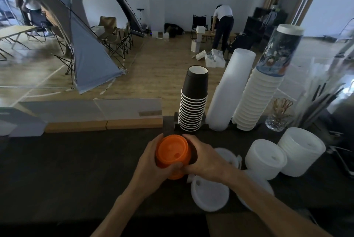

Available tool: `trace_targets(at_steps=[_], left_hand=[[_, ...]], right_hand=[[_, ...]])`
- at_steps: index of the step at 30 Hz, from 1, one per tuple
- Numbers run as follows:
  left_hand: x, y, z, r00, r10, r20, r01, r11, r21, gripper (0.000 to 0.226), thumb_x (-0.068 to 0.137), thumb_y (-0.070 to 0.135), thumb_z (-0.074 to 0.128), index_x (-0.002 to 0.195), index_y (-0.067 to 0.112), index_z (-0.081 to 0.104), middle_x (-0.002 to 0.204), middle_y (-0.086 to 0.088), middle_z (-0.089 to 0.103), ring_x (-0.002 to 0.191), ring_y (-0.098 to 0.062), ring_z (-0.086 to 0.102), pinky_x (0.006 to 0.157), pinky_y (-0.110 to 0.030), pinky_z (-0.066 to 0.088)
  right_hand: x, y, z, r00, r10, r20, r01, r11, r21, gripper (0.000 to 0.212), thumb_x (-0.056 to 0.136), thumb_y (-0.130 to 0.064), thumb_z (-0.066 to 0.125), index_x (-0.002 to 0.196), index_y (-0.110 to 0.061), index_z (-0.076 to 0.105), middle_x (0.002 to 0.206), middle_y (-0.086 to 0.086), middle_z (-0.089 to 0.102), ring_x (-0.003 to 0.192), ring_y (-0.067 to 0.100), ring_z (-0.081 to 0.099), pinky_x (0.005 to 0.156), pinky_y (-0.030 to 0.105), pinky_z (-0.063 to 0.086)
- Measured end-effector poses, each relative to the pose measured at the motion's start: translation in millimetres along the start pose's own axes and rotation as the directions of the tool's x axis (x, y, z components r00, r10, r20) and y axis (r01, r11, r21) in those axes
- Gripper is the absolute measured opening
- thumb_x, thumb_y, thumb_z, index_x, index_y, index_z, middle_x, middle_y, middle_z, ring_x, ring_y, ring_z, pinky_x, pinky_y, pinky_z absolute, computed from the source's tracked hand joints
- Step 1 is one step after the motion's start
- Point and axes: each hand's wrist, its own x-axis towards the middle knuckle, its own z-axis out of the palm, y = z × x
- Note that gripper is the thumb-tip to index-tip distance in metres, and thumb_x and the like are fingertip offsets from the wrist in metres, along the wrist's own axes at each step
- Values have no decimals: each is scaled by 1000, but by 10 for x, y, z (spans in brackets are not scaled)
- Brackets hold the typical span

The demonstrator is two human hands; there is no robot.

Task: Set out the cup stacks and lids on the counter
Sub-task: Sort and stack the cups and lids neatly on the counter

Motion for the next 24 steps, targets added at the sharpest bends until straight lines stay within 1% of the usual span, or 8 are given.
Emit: trace_targets(at_steps=[5, 9, 10, 12, 16, 18, 21, 24], left_hand=[[-35, -16, -53, 992, -69, -107, 50, 984, -172, 104, 55, 73, 75, 145, 40, 33, 131, 29, 43, 118, 3, 48, 94, -27, 46], [-60, 1, -131, 975, -154, -159, 88, 929, -358, 96, 54, 72, 74, 139, 44, 40, 133, 17, 47, 116, -8, 53, 92, -36, 51], [-63, 4, -148, 973, -170, -158, 97, 916, -388, 98, 52, 73, 74, 139, 43, 40, 133, 16, 48, 116, -8, 53, 90, -35, 51], [-68, 5, -179, 968, -198, -156, 115, 898, -425, 103, 51, 73, 74, 141, 38, 42, 132, 14, 49, 115, -9, 54, 89, -34, 51], [-70, 27, -219, 961, -239, -142, 140, 857, -496, 112, 44, 80, 75, 142, 35, 44, 136, 7, 51, 118, -16, 56, 97, -45, 51], [-72, 53, -219, 959, -256, -123, 153, 830, -536, 113, 43, 80, 76, 142, 34, 45, 137, 3, 52, 120, -20, 56, 99, -49, 49], [-77, 95, -223, 960, -269, -75, 166, 765, -622, 113, 45, 74, 81, 143, 29, 46, 137, -3, 55, 120, -24, 58, 102, -50, 47], [-80, 155, -252, 964, -261, -41, 164, 713, -682, 110, 48, 70, 82, 142, 25, 48, 133, -4, 59, 118, -23, 62, 101, -48, 49]], right_hand=[[-13, -5, 26, 998, -42, -46, 42, 999, 11, 87, 75, -39, 83, 147, -35, 33, 141, -15, 45, 128, 4, 45, 106, 35, 45], [-32, -9, 21, 992, -47, -113, 50, 999, 21, 79, 76, -32, 84, 136, -44, 34, 123, -31, 43, 111, -11, 47, 91, 17, 44], [-41, -15, 23, 990, -50, -129, 54, 998, 27, 79, 75, -32, 84, 136, -44, 34, 122, -30, 43, 110, -12, 47, 90, 16, 43], [-53, -22, 36, 986, -63, -154, 68, 997, 27, 83, 74, -34, 85, 140, -40, 34, 128, -27, 43, 113, -10, 46, 95, 19, 42], [-87, -92, 75, 977, -98, -190, 102, 995, 11, 94, 71, -45, 83, 147, -36, 29, 138, -20, 41, 123, -4, 44, 103, 27, 41], [-108, -149, 88, 970, -127, -207, 131, 991, 6, 94, 72, -46, 82, 148, -37, 27, 140, -19, 39, 127, -1, 42, 104, 29, 41], [-137, -254, 110, 956, -161, -245, 172, 985, 21, 93, 73, -46, 83, 146, -41, 25, 140, -22, 36, 125, -8, 39, 101, 22, 39], [-146, -334, 126, 930, -210, -302, 222, 975, 6, 92, 72, -46, 84, 145, -37, 28, 137, -23, 32, 124, -14, 34, 96, 12, 35]])
